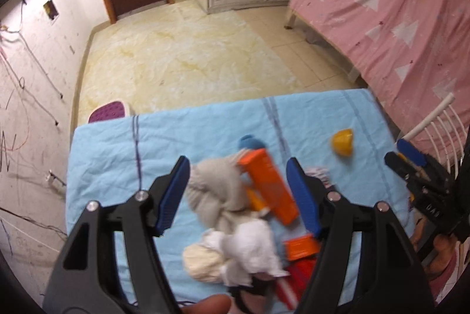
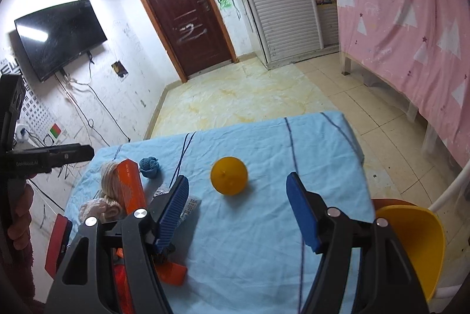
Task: Collect trash
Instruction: 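Grasp the cream yarn ball with the left tool while the right tool grasps the yellow ball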
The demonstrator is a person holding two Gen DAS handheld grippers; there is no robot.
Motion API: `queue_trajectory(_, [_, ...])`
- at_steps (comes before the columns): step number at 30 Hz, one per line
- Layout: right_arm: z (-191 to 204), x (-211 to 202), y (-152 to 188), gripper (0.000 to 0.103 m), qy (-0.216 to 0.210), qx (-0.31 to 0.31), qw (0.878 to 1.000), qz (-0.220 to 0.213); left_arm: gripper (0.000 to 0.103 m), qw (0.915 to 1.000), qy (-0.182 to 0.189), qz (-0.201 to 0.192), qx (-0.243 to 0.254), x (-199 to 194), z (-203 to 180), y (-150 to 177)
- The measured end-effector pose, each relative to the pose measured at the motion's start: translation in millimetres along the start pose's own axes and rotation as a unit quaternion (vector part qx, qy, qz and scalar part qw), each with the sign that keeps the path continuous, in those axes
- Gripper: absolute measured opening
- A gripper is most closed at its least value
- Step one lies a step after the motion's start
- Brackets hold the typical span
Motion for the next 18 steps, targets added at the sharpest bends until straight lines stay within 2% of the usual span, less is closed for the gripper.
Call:
queue_trajectory(9, [8.0, 44.9, -5.0, 0.063, 0.016, -0.012, 0.999, 0.037, 0.066, 0.9979, 0.011, 0.063, -0.01, 45.4, 23.8, 19.3])
queue_trajectory(12, [8.7, 56.7, -6.4, 0.063, 0.021, -0.016, 0.999, 0.046, 0.077, 0.9967, 0.021, 0.077, -0.012, 57.6, 26.3, 21.9])
queue_trajectory(18, [8.4, 78.4, -5.3, 0.067, 0.03, -0.023, 0.997, 0.064, 0.077, 0.9928, 0.049, 0.106, -0.027, 84.5, 29.6, 26.1])
Point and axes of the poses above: each gripper's, at about its wrist camera, not at the fingertips, and x roughly the way its jaws point, z to its left, y to its underside, the point moved 9 cm from there along x, roughly the way its jaws point
